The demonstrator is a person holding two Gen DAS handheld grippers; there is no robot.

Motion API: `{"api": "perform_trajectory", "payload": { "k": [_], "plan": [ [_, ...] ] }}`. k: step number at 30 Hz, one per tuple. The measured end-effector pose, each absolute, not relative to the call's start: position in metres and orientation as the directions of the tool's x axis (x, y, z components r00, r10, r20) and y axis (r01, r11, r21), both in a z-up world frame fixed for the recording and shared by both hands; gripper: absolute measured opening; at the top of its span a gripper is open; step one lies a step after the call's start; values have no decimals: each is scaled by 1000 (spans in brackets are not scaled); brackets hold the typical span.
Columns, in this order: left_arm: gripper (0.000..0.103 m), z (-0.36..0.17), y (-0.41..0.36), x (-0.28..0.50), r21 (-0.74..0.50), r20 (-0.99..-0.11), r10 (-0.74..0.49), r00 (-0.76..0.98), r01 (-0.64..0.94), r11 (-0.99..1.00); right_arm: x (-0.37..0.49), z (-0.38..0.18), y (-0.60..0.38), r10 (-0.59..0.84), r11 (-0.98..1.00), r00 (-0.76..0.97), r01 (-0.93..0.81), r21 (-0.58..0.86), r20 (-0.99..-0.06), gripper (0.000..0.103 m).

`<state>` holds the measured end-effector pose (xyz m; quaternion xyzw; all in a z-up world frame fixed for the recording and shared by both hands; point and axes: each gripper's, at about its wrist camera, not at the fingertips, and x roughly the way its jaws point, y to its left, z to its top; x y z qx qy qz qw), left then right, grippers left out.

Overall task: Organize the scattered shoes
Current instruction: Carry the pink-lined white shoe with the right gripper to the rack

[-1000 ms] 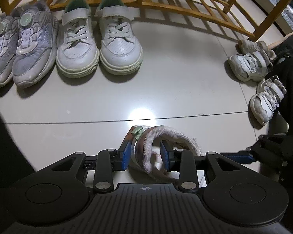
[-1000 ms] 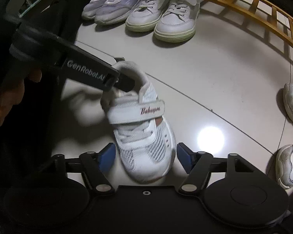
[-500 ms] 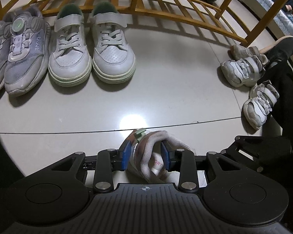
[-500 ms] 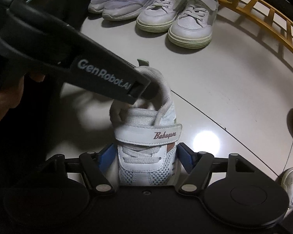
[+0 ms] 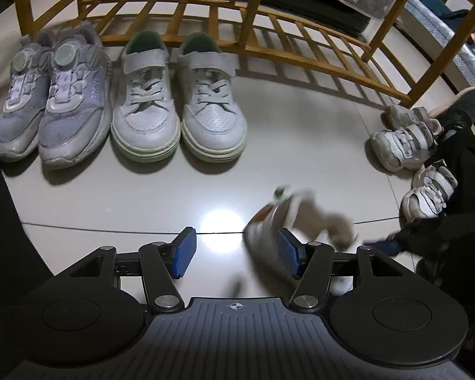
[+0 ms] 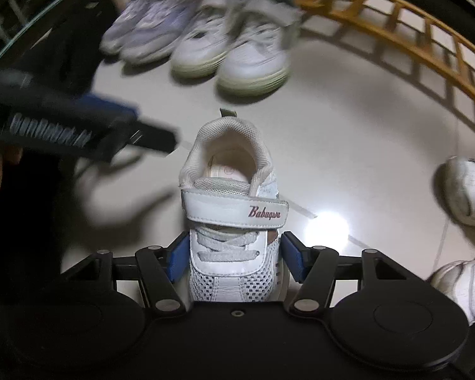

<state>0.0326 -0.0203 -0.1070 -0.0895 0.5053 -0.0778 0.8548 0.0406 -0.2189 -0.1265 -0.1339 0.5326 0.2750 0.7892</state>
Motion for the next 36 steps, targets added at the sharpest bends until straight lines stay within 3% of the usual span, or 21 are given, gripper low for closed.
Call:
{"api": "perform_trajectory", "payload": {
  "k": [16, 36],
  "plan": [
    [59, -119, -19, 33, -230, -865, -221, 450, 35, 973, 125, -146, -248, 169, 951, 425, -306, 35, -889, 63],
    [59, -131, -22, 34, -227, -882, -223, 415, 41, 973, 180, -150, -252, 85, 984, 494, -179, -5, -865, 64]
  ]
}}
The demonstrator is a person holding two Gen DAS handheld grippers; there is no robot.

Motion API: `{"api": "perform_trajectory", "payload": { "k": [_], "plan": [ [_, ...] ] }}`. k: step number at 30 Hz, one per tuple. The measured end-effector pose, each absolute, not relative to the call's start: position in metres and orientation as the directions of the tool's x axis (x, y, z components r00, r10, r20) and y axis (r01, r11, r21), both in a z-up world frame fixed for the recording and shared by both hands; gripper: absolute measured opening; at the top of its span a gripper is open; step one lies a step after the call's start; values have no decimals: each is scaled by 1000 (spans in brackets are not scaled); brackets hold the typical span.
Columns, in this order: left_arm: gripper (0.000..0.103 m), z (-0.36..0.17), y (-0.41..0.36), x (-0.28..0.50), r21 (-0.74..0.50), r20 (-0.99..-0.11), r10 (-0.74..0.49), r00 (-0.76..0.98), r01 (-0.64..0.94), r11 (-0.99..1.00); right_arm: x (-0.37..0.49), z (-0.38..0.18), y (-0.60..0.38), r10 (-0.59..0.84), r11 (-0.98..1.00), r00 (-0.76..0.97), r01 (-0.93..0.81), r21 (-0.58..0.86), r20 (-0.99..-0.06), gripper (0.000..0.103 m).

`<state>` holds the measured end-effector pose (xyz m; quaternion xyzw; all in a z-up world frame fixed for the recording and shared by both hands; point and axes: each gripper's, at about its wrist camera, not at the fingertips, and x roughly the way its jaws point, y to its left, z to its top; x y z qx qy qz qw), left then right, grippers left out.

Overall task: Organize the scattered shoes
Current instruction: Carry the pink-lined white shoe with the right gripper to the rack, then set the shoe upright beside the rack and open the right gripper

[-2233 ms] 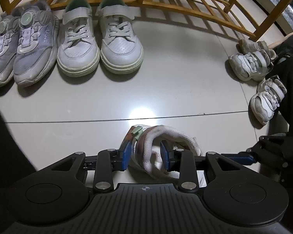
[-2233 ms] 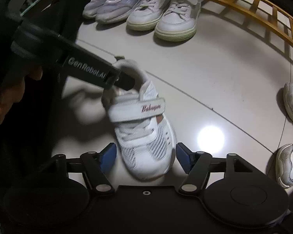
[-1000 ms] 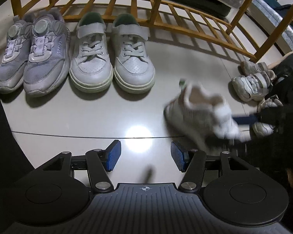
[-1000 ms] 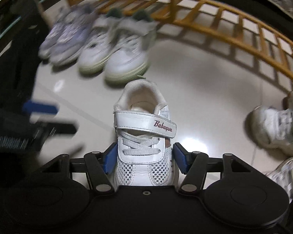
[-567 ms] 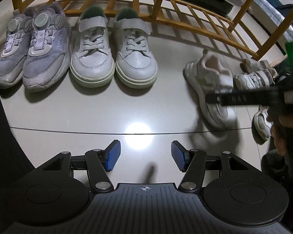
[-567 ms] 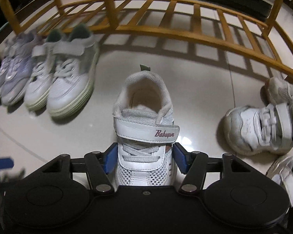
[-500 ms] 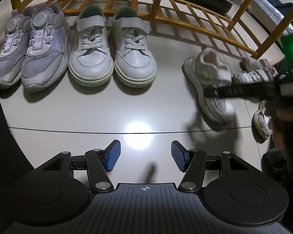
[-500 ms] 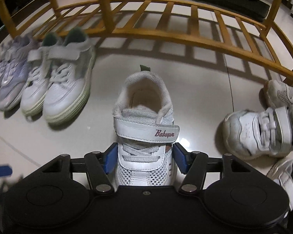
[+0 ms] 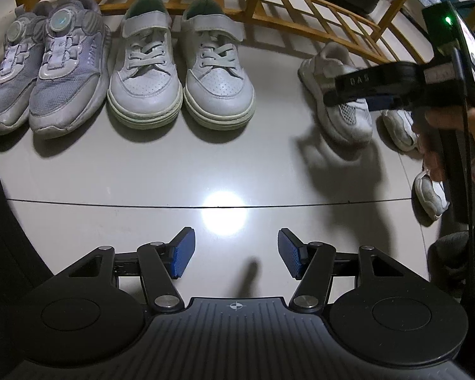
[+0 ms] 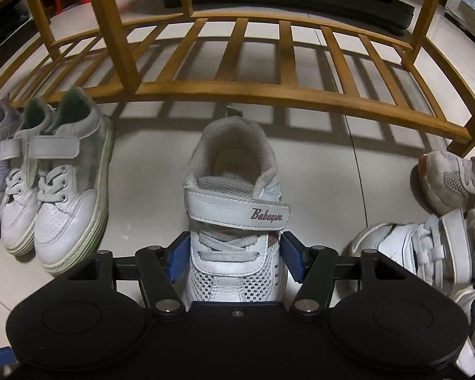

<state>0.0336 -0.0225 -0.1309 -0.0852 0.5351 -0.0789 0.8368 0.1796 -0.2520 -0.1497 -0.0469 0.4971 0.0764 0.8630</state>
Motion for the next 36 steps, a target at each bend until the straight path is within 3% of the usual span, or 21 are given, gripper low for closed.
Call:
{"api": "perform_trajectory", "payload": {
  "k": [16, 19, 29, 36],
  "plan": [
    [59, -131, -25, 34, -215, -886, -214, 411, 45, 976, 177, -145, -267, 118, 977, 491, -213, 12, -863, 69],
    [59, -130, -25, 33, -215, -885, -213, 413, 42, 976, 178, -150, -268, 119, 980, 484, -198, 24, -867, 63],
    [59, -131, -23, 33, -225, -885, -220, 410, 35, 974, 186, -147, -249, 63, 997, 525, -75, 28, -849, 62],
    [59, -132, -22, 34, -230, -886, -223, 407, 32, 973, 193, -145, -252, 82, 994, 532, 21, 110, -843, 63]
  ]
}}
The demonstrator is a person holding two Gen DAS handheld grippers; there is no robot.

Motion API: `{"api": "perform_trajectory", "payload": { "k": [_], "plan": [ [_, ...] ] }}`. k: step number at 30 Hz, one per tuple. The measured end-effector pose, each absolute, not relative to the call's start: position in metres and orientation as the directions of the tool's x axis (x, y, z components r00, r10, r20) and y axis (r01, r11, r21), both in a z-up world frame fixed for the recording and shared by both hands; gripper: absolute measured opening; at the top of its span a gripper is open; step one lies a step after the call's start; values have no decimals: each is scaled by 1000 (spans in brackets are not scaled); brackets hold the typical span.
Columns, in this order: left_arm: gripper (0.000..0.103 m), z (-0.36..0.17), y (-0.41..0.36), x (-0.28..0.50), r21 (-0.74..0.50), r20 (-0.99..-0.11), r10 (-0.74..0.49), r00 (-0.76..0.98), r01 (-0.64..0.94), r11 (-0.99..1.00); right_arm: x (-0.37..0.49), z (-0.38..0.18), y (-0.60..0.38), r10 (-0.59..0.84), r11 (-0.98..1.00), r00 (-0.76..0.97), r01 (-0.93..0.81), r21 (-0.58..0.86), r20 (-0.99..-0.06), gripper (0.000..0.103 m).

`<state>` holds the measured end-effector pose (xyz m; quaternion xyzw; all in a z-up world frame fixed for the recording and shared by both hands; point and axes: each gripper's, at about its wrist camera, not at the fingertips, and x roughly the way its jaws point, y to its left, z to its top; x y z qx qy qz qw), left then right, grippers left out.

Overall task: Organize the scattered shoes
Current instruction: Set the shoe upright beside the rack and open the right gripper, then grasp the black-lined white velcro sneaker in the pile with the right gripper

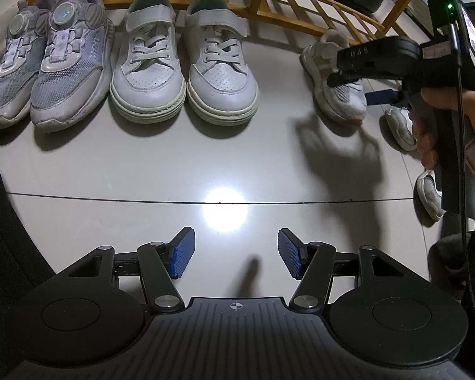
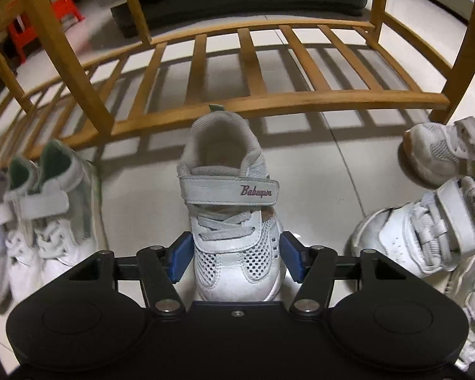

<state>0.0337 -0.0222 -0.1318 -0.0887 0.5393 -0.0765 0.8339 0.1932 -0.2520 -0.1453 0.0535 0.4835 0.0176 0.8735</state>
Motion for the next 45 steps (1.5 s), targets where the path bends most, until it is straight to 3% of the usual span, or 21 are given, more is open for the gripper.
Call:
{"api": "perform_trajectory", "payload": {
  "k": [13, 23, 32, 40, 43, 45],
  "plan": [
    [59, -129, -23, 33, -228, -883, -221, 414, 32, 973, 155, -101, -305, 77, 994, 592, -111, 13, -803, 69],
    [60, -127, -29, 32, -213, -887, -215, 409, 50, 976, 151, -87, -383, -44, 999, 605, 38, -26, -795, 69],
    [60, -126, -28, 31, -205, -892, -206, 402, 47, 978, 171, -110, -401, -23, 998, 539, 60, 11, -842, 68],
    [61, -127, -27, 32, -207, -894, -206, 397, 42, 978, 184, -126, -404, 26, 996, 500, 64, 67, -865, 55],
    [61, -127, -28, 31, -205, -894, -205, 398, 44, 978, 186, -127, -403, 53, 995, 496, 51, 90, -867, 39],
    [61, -127, -28, 31, -204, -894, -204, 399, 43, 978, 184, -124, -398, 68, 996, 491, 20, 90, -868, 36]
  ]
}}
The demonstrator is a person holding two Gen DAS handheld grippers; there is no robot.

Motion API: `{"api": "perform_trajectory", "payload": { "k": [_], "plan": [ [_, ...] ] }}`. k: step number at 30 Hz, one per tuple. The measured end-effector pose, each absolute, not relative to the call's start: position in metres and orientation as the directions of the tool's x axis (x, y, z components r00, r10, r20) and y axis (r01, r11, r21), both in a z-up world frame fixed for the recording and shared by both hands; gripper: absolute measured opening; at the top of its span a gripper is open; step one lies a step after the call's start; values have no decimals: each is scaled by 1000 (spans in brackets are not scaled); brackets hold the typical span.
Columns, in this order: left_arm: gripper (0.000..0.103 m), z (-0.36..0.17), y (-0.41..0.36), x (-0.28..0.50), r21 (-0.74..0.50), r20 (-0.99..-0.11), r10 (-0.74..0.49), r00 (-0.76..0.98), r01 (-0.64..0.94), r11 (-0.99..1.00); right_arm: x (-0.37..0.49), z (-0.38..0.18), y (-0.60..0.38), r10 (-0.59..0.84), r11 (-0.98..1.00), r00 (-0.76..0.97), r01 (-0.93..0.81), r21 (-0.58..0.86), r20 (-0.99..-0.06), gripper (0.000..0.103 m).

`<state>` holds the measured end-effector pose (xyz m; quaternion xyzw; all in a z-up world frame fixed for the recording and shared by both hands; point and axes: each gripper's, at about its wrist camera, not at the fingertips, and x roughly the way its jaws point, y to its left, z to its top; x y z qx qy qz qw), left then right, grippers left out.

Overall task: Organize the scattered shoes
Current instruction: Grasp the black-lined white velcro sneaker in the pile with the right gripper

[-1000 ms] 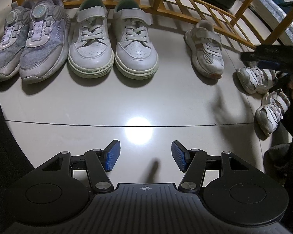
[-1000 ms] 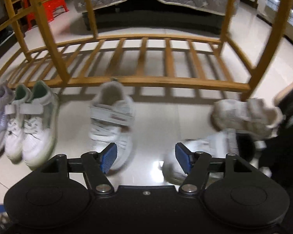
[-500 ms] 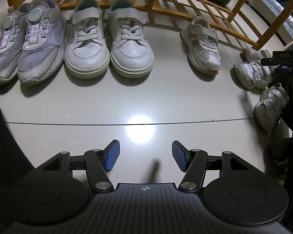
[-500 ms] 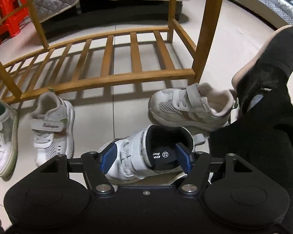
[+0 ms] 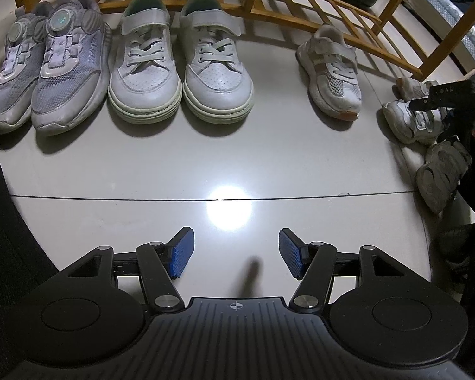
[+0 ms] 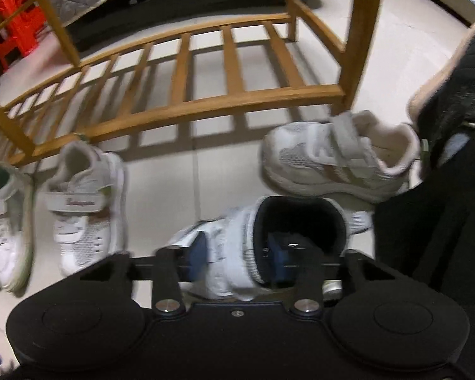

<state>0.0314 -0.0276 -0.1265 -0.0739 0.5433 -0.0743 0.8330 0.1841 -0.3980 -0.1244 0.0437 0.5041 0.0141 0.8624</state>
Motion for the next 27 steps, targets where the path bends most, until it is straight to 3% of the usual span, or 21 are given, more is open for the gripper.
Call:
{"api": "perform_trajectory", "payload": {
  "k": [4, 6, 20, 27],
  "plan": [
    [61, -125, -26, 31, -207, -892, -204, 403, 37, 978, 176, -121, -398, 109, 992, 487, 2, 125, -867, 28],
    [61, -125, -26, 31, -205, -892, -202, 405, 36, 978, 172, -119, -397, 130, 990, 485, -13, 141, -865, 20],
    [61, -118, -23, 29, -213, -885, -204, 419, 26, 977, 132, -97, -361, 319, 948, 423, -158, 278, -848, 19],
    [62, -113, -33, 24, -231, -877, -238, 417, 69, 971, 101, -102, -333, 428, 904, 366, -173, 391, -826, 12]
  ]
}}
